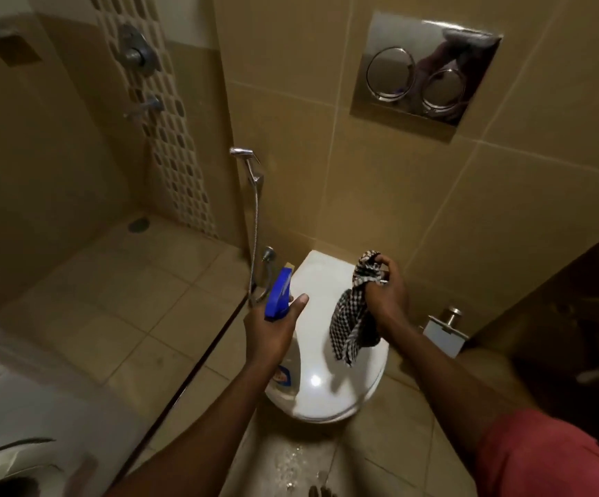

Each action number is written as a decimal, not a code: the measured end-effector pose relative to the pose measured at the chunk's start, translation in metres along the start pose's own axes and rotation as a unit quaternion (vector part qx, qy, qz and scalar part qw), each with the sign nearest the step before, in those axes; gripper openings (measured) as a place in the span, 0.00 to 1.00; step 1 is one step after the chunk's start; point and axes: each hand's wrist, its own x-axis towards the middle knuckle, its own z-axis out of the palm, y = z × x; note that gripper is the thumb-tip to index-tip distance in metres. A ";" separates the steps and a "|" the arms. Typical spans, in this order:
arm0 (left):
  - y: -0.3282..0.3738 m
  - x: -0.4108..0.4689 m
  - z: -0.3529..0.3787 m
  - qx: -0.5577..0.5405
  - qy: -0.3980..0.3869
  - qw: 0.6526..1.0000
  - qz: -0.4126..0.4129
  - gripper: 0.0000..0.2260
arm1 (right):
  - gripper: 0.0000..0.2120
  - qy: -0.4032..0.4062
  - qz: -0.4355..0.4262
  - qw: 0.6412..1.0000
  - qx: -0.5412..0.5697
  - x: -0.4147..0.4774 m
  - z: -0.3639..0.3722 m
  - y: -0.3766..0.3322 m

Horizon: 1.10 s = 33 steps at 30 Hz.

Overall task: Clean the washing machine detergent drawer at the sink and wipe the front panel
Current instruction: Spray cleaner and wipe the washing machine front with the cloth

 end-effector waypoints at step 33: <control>-0.083 0.074 0.033 0.149 -0.047 0.986 -0.061 0.45 | 0.18 -0.133 0.022 0.963 -0.232 0.089 0.075 0.109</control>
